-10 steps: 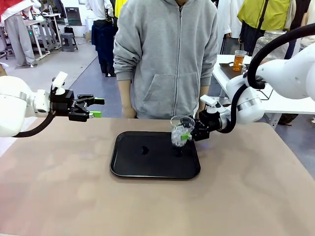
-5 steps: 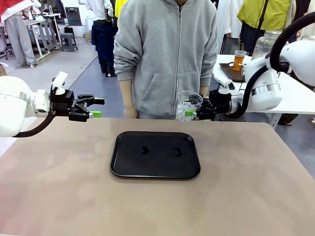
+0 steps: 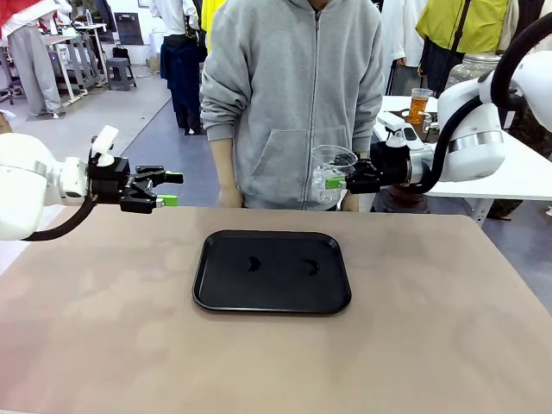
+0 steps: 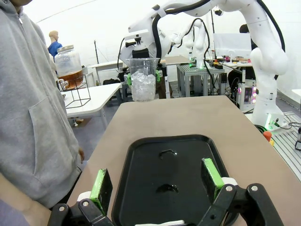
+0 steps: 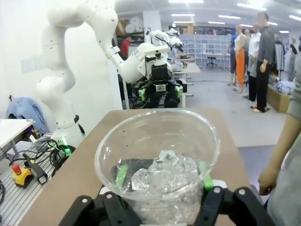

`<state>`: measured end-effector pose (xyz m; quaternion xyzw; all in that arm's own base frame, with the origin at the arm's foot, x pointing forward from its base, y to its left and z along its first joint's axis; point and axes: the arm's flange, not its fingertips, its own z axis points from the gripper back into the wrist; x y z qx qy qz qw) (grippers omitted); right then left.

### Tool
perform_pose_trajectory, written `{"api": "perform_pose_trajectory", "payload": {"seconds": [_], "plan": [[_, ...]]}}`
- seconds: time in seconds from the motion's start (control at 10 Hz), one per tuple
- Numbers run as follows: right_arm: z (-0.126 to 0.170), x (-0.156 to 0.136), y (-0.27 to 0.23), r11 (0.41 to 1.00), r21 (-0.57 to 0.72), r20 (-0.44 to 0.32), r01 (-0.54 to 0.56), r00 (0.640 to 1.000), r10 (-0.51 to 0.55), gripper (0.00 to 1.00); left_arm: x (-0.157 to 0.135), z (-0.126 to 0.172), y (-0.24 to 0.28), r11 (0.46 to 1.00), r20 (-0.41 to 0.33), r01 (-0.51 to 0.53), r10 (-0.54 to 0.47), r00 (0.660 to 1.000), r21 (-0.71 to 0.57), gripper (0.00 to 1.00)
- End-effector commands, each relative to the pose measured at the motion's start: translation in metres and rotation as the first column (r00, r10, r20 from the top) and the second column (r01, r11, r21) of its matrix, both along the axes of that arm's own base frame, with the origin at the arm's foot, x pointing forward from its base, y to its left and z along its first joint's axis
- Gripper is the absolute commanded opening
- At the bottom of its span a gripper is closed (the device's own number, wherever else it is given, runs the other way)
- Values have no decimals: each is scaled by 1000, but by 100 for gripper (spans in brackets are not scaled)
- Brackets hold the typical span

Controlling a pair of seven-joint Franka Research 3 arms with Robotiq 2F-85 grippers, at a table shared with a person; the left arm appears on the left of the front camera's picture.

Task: Pour the drink into the iced cup.
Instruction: Pick up the iced cup indicated by the human and present it to them, then open the gripper to release the iced cup you were holding.

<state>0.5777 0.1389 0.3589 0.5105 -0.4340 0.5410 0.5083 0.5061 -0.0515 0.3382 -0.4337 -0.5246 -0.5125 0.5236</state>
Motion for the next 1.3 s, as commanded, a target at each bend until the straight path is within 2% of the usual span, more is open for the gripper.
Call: {"api": "perform_pose_trajectory", "payload": {"seconds": [0.0,0.1,0.2,1.2], "plan": [[14,6,8,999,-10,-44,40,998,-40,71,-1,1,0,1000,2,3,-3,1000,9,100],[9,13,14,995,-79,-41,59,997,-62,71,-1,1,0,1000,2,3,-3,1000,9,100],[4,1,0,1000,-12,-15,11,1000,-12,71,-1,1,0,1000,2,3,-3,1000,9,100],[4,1,0,1000,-12,-15,11,1000,-12,71,-1,1,0,1000,2,3,-3,1000,9,100]]}}
